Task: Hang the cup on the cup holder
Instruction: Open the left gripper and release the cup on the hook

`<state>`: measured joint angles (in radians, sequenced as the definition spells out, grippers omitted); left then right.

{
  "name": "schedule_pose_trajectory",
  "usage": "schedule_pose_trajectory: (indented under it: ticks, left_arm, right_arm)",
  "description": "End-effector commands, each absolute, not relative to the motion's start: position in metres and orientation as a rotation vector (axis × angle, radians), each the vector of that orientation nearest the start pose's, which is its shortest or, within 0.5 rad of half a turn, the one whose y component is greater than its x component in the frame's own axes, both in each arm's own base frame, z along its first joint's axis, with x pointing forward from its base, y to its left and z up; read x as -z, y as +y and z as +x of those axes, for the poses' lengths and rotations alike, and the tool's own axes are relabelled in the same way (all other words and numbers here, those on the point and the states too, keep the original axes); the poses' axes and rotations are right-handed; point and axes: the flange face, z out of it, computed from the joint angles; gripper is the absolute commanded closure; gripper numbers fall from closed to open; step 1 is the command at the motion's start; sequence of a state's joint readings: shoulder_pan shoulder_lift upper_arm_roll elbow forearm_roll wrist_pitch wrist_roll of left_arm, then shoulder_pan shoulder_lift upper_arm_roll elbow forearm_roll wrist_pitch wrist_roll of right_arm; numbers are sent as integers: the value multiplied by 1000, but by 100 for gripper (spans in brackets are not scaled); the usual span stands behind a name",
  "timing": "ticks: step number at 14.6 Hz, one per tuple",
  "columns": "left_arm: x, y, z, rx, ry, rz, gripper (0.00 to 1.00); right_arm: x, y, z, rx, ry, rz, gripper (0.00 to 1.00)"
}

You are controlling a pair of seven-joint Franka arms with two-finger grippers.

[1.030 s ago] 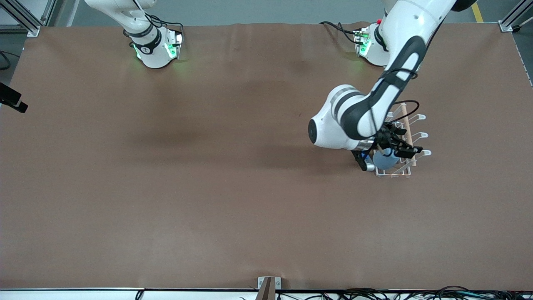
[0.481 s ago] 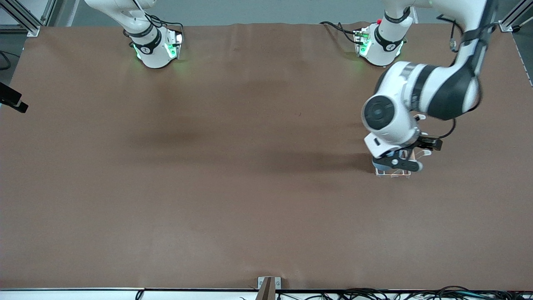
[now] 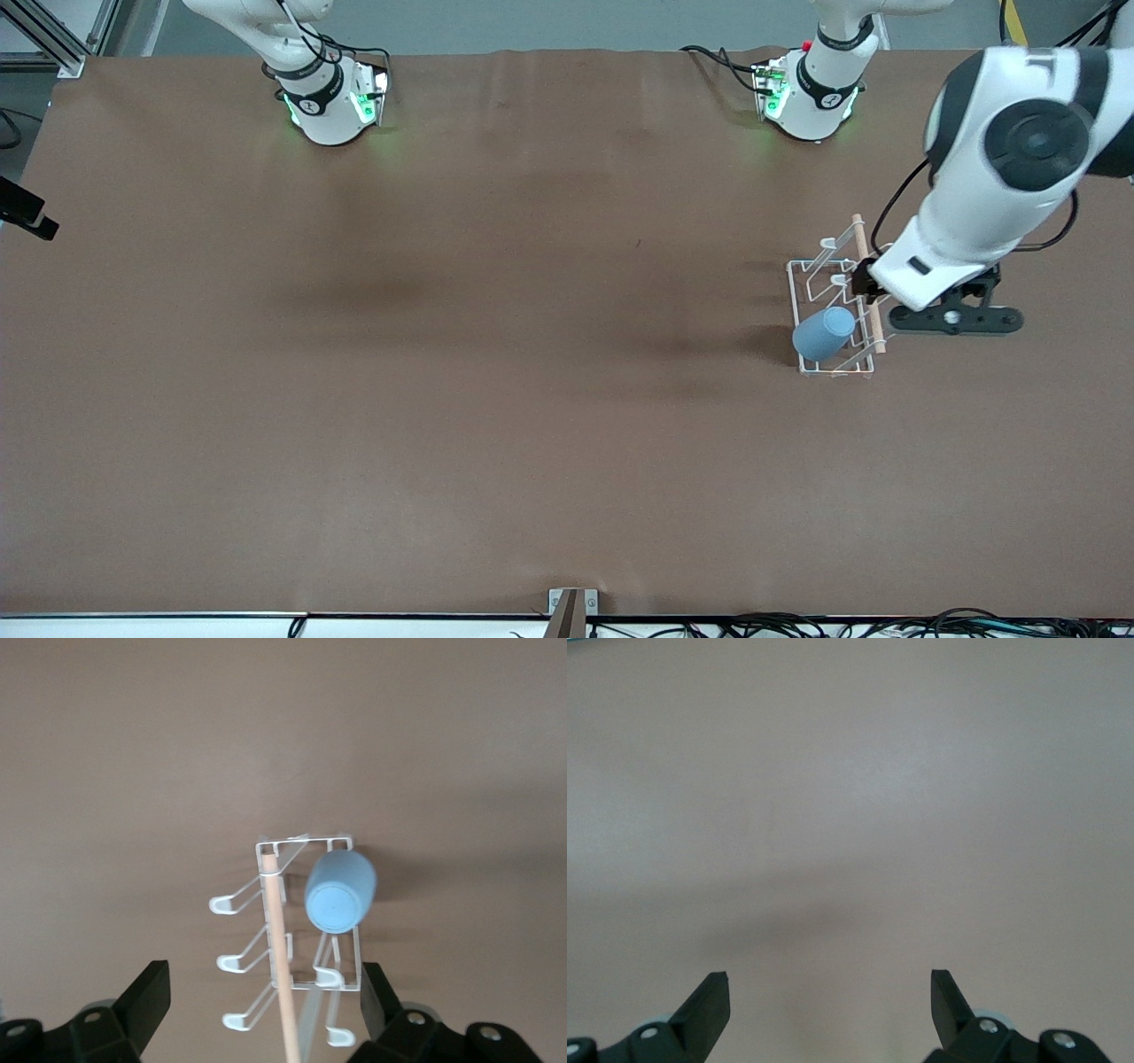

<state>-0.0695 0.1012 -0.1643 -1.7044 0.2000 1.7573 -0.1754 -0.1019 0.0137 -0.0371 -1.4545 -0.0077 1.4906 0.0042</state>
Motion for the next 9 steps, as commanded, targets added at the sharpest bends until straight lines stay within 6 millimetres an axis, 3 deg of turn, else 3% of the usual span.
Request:
schedule_pose_trajectory:
  ticks: [1, 5, 7, 9]
  left_arm:
    - [-546, -104, 564, 56, 108, -3002, 6]
    - [-569, -75, 545, 131, 1, -3099, 7]
    - [-603, -55, 551, 208, -48, -3178, 0]
    - [-627, -46, 554, 223, -74, -3192, 0]
  right_arm:
    - [-664, -74, 543, 33, 231, -3145, 0]
    - [-664, -74, 543, 33, 229, -3147, 0]
    - [-664, -74, 543, 28, 229, -3147, 0]
    - [-664, -73, 543, 28, 227, -3147, 0]
